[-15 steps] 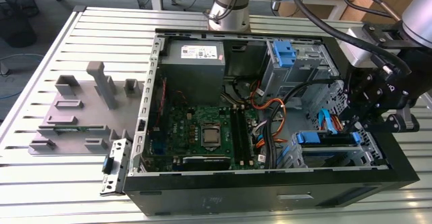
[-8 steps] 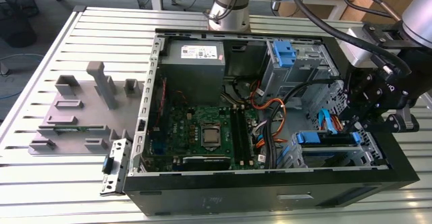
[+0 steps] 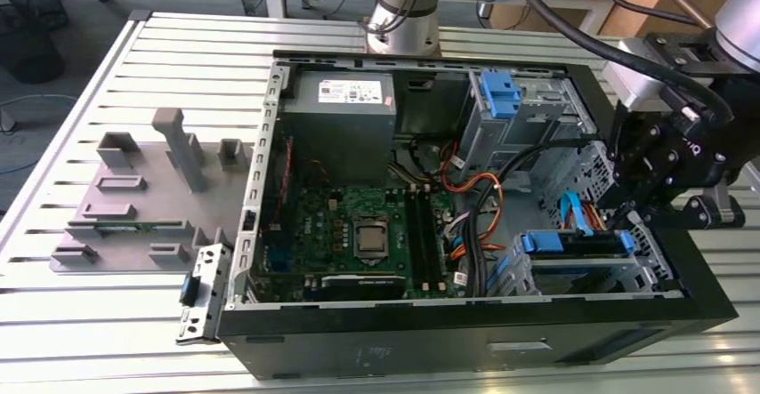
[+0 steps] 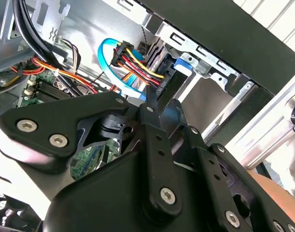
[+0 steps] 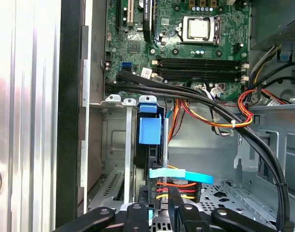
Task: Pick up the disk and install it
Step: 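Insert the second disk wire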
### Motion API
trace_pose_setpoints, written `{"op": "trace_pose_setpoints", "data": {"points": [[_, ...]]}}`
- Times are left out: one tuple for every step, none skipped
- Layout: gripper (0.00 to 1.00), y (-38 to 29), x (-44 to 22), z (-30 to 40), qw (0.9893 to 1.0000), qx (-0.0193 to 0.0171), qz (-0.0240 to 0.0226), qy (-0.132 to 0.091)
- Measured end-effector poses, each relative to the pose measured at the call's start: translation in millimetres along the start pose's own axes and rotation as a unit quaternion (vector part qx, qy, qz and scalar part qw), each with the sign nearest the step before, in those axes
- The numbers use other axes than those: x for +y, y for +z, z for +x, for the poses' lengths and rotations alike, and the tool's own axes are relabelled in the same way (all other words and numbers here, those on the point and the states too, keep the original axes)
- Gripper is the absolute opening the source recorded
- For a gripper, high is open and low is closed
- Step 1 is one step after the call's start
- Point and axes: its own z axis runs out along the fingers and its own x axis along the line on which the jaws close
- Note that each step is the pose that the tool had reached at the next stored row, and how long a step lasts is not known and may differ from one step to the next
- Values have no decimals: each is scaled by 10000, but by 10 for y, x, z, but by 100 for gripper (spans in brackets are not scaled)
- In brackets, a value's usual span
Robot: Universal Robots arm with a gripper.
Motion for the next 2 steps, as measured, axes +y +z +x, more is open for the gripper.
{"op": "trace_pose_setpoints", "data": {"points": [[30,0,0,0,10000,0,0,0],[30,-1,0,0,10000,0,0,0]]}}
